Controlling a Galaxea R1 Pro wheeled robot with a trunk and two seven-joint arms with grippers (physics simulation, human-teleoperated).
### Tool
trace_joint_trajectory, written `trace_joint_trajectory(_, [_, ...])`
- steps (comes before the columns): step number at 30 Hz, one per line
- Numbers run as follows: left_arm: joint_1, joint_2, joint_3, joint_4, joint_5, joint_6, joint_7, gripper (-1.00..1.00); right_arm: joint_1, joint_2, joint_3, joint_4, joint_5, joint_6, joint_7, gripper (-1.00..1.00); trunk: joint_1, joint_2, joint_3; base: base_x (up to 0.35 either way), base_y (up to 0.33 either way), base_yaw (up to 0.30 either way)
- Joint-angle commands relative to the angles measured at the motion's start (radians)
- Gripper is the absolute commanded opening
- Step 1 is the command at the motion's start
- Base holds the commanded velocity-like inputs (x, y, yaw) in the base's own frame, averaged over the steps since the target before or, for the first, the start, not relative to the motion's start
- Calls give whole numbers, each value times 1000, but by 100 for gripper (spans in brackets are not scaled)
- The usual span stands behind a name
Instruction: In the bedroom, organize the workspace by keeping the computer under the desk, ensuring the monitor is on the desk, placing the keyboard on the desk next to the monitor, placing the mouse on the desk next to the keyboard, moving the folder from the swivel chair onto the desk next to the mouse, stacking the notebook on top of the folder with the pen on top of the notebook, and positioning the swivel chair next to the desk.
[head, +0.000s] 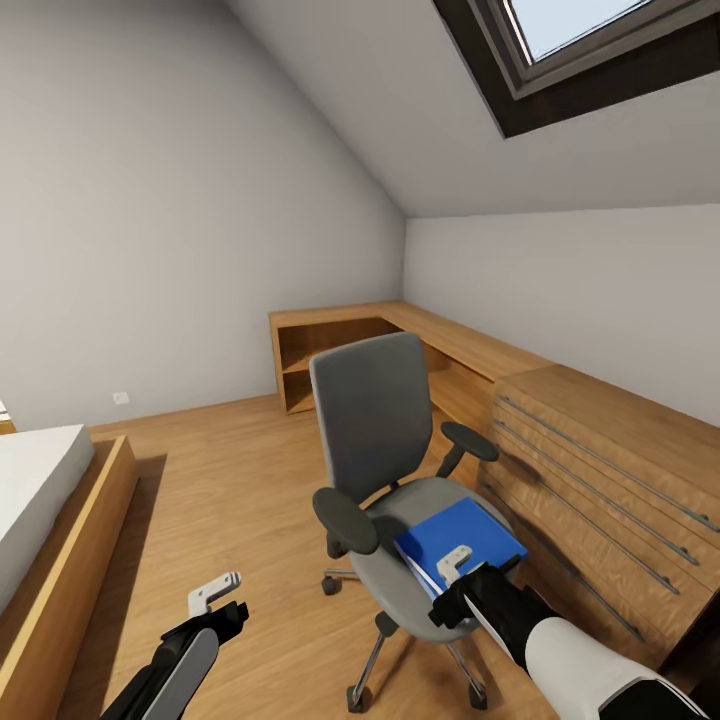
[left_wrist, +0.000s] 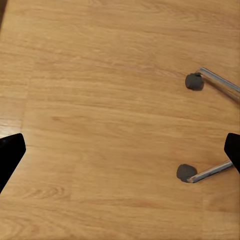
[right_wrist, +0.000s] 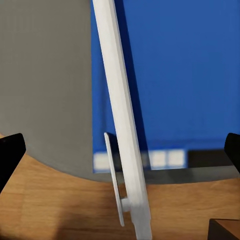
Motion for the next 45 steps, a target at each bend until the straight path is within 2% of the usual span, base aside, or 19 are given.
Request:
trace_joint_trajectory(1, [-1,1,-3,-2,7,2,8,100,0,0,-1,-2,11,5,7,100,0,-1,-1,0,0,0])
trace_joint_trajectory(39, [-1,0,-5,-2,7,1,11,100,0,0,-1,-2,11,5,6,100,0,-1,-1,0,0,0])
trace_joint_trajectory(45, [-1,0,-5,-2,7,1,12,100,0,0,-1,-2,11,5,6,100,19,-36,-17,0,0,0])
